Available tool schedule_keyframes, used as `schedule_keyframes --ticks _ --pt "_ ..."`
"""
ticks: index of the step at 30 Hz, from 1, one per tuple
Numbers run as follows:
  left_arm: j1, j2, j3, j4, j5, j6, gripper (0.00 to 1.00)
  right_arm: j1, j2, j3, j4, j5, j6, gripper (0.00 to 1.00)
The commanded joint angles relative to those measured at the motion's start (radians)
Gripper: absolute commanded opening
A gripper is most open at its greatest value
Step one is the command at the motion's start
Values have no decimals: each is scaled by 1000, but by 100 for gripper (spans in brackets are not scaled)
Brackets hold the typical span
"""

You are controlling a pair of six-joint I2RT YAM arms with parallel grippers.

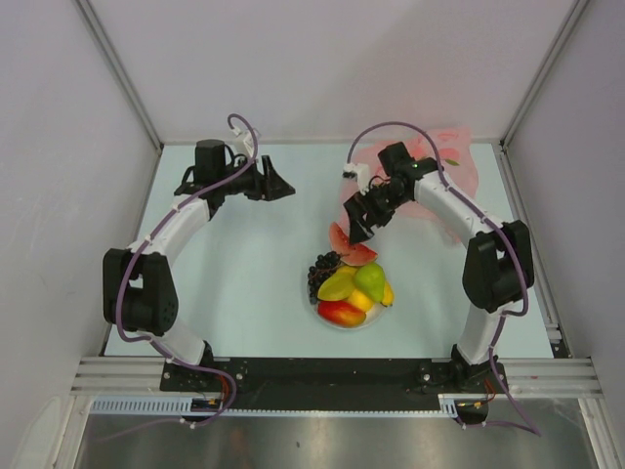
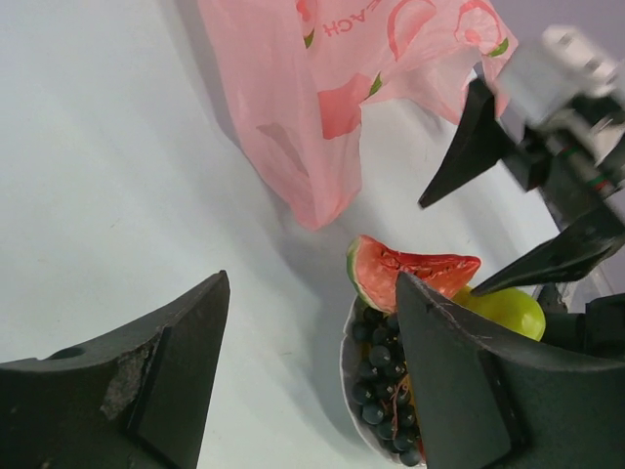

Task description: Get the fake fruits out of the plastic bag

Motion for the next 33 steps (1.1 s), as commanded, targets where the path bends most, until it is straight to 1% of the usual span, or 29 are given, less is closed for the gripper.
schedule_keyframes --ticks 1,2,3,4,5,6,7,8,9,10,11,12,13,14,15,16,18,21,24,27,30,33 --pt "-1 -39 46 -29 -24 66 75 -65 -69 127 -21 -74 12 100" --pt "-1 -42 57 -58 -30 80 76 -79 -66 141 -24 -73 18 100" --pt "-1 -41 69 -78 -39 113 80 -99 -68 154 -26 -73 43 100" --pt "-1 -42 95 -96 -58 130 95 -119 -65 166 -17 -73 61 100" --pt "0 -42 107 -136 -70 149 100 -172 -66 164 -1 -73 93 100" --pt "-1 -45 121 -156 -81 187 100 -200 -66 161 14 -76 125 100" --pt "2 -47 146 -174 -101 208 100 -230 -68 143 57 -87 196 100" --pt "3 -48 157 -211 -114 228 100 -296 -76 131 84 -90 231 100" --pt "5 -53 169 -231 -127 266 100 -324 -80 119 111 -91 263 100" --pt "9 -58 189 -251 -163 293 100 -356 -86 93 169 -88 338 100" --pt "12 -62 196 -286 -183 323 100 -399 -97 86 192 -75 366 100" --pt "17 -71 201 -300 -208 337 100 -412 -103 83 227 15 398 100" --pt "19 -78 209 -322 -261 348 100 -410 -106 82 237 84 444 100" --pt "22 -82 209 -332 -295 363 100 -439 -117 82 244 158 468 100" --pt "25 -94 207 -339 -326 371 100 -441 -135 74 270 285 478 100" --pt "25 -101 203 -355 -381 377 100 -442 -154 60 286 338 497 100" --pt "26 -113 198 -372 -417 405 100 -442 -204 19 313 393 485 100" --pt "26 -127 186 -408 -467 445 100 -442 -269 -55 329 384 471 100" --pt "26 -153 111 -399 -493 469 100 -441 -313 -124 335 351 489 100" --pt "28 -159 66 -400 -512 485 100 -439 -361 -162 339 321 509 100" --pt "28 -163 39 -418 -526 521 100 -436 -395 -179 353 324 527 100" --pt "28 -151 63 -455 -547 551 100 -438 -422 -204 368 312 535 99"
